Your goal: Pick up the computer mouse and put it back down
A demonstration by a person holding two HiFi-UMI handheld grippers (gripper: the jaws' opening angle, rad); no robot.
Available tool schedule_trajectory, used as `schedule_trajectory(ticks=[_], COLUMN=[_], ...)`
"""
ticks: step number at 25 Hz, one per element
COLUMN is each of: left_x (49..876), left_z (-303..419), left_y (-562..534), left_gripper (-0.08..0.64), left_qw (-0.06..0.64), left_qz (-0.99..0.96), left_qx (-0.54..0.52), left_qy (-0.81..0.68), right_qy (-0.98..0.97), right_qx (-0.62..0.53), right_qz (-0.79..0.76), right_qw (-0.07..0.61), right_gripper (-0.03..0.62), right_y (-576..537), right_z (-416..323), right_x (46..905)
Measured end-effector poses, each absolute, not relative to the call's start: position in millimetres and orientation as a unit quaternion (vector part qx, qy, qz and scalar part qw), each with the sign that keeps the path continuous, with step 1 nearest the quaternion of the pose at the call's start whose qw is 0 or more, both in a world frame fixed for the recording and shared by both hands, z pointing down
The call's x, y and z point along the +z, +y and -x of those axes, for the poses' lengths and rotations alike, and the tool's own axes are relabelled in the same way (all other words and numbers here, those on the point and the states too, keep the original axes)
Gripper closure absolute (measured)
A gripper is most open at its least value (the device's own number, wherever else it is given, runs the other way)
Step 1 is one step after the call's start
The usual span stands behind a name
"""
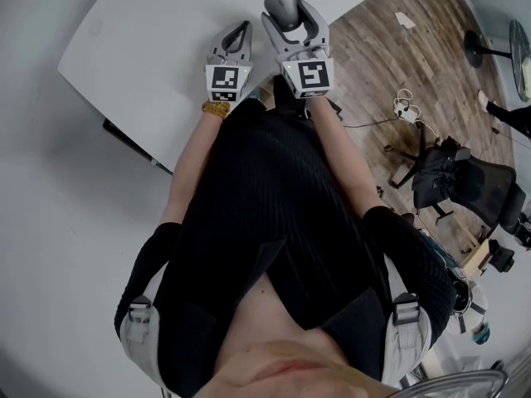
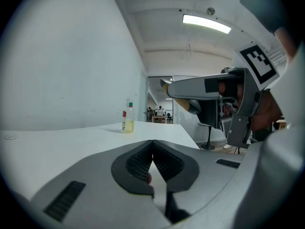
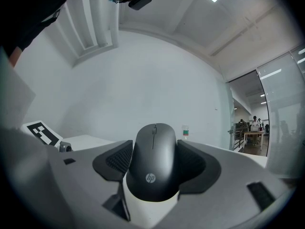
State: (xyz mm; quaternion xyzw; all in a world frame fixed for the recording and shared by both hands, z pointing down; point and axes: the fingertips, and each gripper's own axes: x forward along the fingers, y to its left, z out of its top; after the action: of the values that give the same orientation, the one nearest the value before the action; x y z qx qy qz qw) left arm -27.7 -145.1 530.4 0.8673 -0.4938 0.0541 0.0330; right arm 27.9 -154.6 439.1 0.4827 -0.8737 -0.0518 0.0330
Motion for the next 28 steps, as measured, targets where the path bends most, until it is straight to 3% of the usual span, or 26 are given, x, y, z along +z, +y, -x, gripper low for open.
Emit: schedule_trajectory(ticks=[28], left_x=[531.6], left_z=[31.9], left_y=[-140.1], left_gripper=[0.547], left_qw=[0.033], left_qz=[-0.867], left_qx=[0.052], left_qy=[-0.495], right_qy=[-0.872], right_qx=[-0.045], right_qz=[-0.486], right_qw=[0.039], right_gripper=[0.311], right_y=[-154.7], right_z=[-28.0], right_x=[445.8])
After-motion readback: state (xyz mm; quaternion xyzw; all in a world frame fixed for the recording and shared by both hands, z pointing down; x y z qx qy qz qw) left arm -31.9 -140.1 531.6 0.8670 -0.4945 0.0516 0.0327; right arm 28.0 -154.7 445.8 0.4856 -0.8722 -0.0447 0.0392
